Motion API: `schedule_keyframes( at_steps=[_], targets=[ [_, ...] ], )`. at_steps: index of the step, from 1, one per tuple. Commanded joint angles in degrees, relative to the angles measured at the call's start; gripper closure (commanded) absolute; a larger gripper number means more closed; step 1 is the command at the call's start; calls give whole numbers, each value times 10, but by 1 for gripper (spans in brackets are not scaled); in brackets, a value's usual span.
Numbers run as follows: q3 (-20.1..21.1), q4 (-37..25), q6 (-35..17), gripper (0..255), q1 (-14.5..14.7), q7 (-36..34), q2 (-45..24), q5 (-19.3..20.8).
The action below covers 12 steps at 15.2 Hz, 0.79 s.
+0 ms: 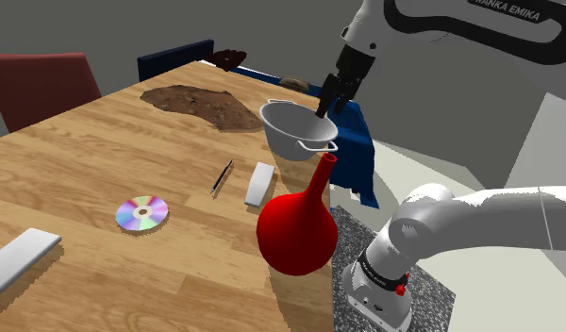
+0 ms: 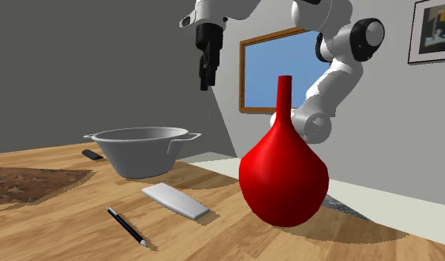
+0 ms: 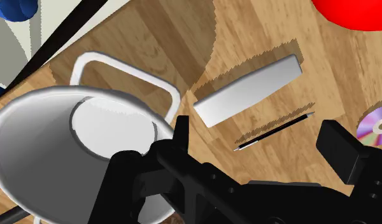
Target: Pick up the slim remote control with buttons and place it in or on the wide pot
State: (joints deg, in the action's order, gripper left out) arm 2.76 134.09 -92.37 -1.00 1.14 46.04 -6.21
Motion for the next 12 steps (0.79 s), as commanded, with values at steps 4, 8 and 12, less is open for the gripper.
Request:
schedule_keyframes(
  at_steps=[4,8,12],
  targets=[
    [42,43,-50,0,-18,-88,-7,-21],
    [99,86,-119,0,-41,-205,-34,-48],
    [158,113,-192,0,-66,-323,-81,-71]
  ],
)
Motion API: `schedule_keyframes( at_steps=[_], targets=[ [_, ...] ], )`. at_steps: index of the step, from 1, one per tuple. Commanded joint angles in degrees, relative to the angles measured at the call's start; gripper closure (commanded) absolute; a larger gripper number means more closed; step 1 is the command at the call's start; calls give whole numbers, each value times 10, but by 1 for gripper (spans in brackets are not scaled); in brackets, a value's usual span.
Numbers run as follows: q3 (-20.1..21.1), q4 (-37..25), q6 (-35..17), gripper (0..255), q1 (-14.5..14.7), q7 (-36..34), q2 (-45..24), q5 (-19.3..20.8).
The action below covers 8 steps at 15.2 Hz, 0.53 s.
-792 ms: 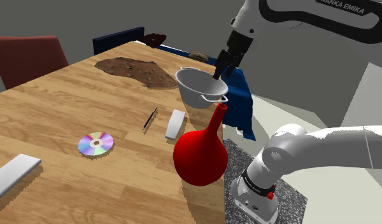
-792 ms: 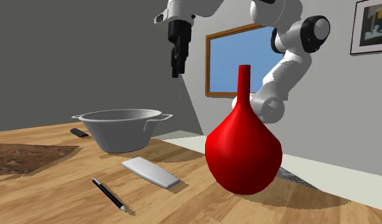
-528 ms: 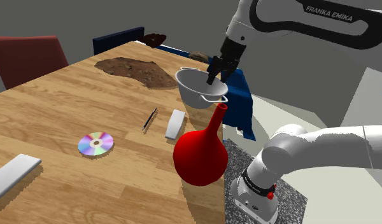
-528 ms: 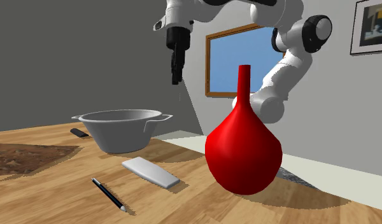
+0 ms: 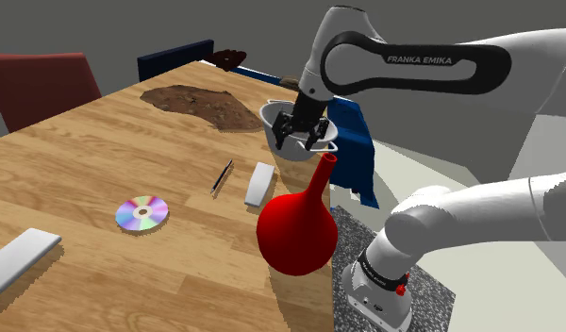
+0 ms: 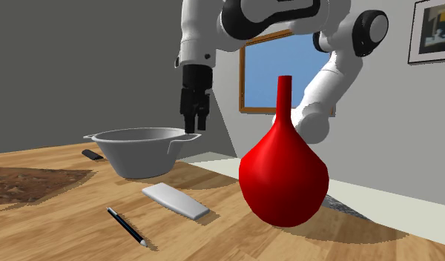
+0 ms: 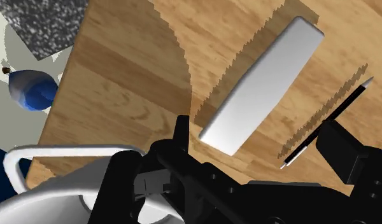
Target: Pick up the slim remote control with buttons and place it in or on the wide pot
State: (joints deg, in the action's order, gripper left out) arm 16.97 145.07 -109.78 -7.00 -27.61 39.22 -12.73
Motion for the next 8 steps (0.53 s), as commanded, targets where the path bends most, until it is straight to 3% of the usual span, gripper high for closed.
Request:
schedule_keyframes(
  at_steps=[1,8],
  targets=[
    [31,8,-36,0,-14,-65,-28,-11],
    [134,11,-168,0,-77,-283,-165,-11]
  ],
)
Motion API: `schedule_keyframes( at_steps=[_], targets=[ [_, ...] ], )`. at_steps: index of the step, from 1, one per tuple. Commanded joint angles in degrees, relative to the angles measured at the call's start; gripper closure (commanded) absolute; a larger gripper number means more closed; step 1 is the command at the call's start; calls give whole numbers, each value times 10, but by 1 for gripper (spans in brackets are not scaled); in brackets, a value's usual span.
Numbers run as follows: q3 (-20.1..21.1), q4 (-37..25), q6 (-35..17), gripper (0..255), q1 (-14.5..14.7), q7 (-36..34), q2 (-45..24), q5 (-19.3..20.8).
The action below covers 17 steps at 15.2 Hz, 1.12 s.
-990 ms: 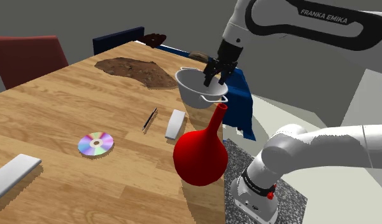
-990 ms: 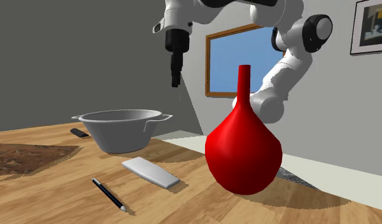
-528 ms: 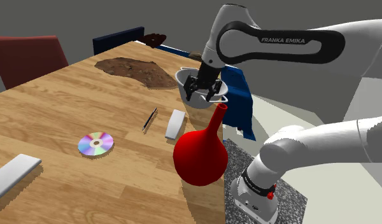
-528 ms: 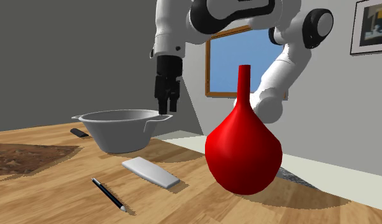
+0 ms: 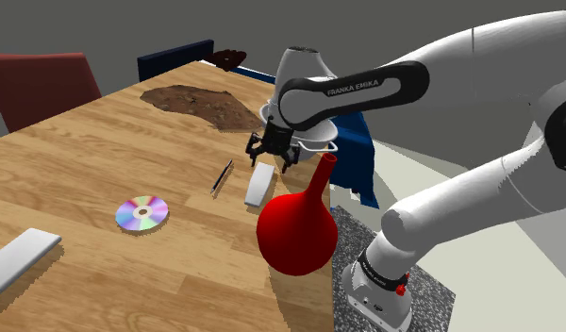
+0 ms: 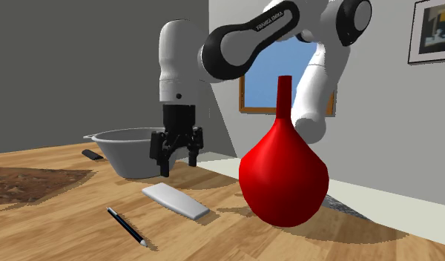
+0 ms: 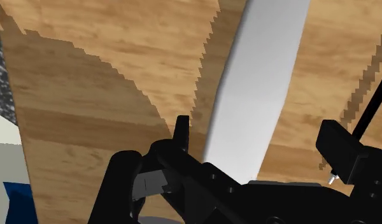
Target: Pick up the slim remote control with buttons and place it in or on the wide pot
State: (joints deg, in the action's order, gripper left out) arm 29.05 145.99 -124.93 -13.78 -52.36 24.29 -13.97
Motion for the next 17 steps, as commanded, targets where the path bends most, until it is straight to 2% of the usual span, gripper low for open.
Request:
schedule_keyframes(
  at_steps=[1,2,10,17],
  targets=[
    [27,-1,-35,0,-20,-69,-40,8],
    [38,-4,-50,0,-30,-97,-60,14],
    [55,21,-121,0,-39,-113,-109,32],
    [55,21,-121,0,-38,-113,-109,32]
  ],
)
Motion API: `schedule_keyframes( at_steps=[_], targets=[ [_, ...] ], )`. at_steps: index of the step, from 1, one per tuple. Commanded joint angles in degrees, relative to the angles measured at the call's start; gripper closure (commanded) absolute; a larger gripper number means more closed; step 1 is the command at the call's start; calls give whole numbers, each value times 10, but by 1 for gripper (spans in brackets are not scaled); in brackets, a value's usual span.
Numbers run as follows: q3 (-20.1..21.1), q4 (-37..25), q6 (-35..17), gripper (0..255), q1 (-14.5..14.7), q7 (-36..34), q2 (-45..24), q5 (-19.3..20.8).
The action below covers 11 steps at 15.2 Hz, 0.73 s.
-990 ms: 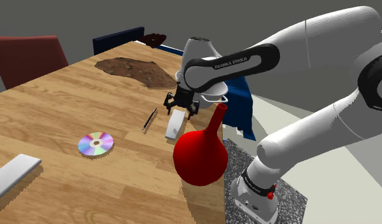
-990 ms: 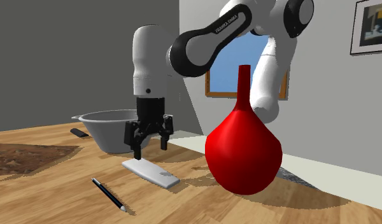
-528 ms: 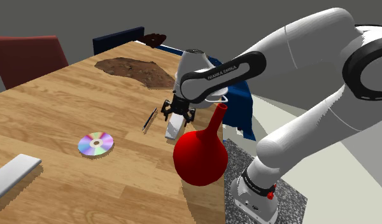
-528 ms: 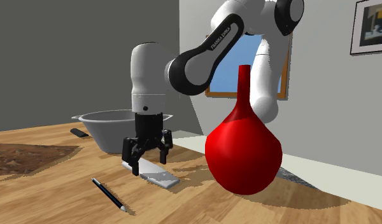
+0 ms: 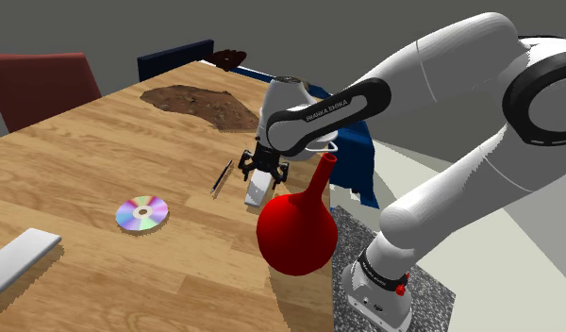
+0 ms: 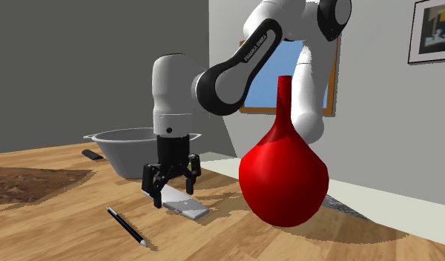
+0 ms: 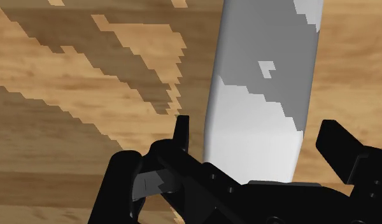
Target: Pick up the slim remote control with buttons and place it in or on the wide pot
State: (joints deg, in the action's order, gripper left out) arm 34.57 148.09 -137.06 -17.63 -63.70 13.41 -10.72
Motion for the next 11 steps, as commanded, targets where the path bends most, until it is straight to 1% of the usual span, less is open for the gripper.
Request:
schedule_keyframes(
  at_steps=[1,10,11],
  targets=[
    [0,0,0,255,0,0,0,0],
    [0,0,0,255,0,0,0,0],
    [-2,-3,9,255,1,3,7,-3]
  ],
)
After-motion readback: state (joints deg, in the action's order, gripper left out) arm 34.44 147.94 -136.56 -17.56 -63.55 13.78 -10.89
